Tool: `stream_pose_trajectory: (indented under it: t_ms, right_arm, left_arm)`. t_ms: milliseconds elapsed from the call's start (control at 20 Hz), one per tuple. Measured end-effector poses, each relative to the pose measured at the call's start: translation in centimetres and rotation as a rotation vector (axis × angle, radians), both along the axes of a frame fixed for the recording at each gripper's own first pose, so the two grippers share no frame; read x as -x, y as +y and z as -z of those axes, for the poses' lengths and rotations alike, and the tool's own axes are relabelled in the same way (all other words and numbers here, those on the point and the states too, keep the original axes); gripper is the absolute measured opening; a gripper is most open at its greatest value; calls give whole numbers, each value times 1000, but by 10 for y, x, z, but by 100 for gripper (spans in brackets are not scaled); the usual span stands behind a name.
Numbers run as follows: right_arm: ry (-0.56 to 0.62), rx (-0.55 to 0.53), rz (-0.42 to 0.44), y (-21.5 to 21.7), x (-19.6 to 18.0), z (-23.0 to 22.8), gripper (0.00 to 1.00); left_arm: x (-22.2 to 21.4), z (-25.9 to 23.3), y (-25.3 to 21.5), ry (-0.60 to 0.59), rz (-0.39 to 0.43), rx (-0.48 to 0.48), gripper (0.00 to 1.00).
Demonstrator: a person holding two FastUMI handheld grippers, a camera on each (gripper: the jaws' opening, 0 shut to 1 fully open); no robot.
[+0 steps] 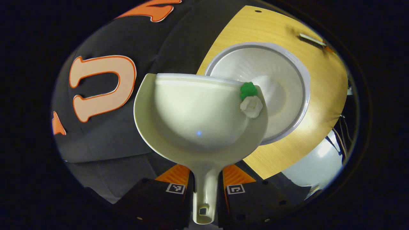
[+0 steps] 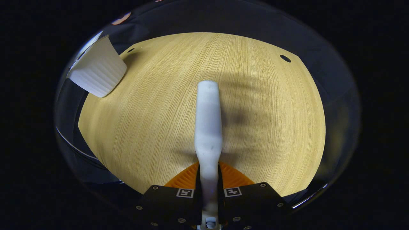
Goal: Pick up the small broom and dustpan from the desktop, sweep the trash into the dustpan with the broom, and then empty the trash into the garbage bin.
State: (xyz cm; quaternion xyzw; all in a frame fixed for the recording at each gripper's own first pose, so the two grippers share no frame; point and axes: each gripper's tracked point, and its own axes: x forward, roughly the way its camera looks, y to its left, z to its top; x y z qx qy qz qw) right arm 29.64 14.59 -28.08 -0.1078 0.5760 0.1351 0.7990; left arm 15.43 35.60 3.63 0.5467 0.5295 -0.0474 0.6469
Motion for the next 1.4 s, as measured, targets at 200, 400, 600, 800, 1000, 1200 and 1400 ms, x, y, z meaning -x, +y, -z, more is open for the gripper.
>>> stream_pose_trajectory:
  t_ms: [200,400,600,800,1000,1200,1400]
  right_arm:
    - [1,0,4,17,-37,-11,19]
    - [7,-12,12,36,-83,-25,19]
    - [10,-37,43,54,-138,-45,19]
    - [-14,-12,89,61,-206,-68,19]
    - [-42,-20,97,81,-279,-101,19]
    - [-66,-44,96,105,-357,-138,19]
    - [-85,-60,86,127,-442,-174,19]
  left_arm:
    - [5,1,-2,12,-14,24,33]
    - [25,26,-16,24,-152,202,33]
    - [39,49,-60,-85,-350,514,33]
    - [41,45,-136,-244,-405,762,33]
    - [53,10,-221,-270,-291,896,33]
    - [61,26,-306,-183,-247,1041,33]
    - [76,82,-376,-83,-273,1107,33]
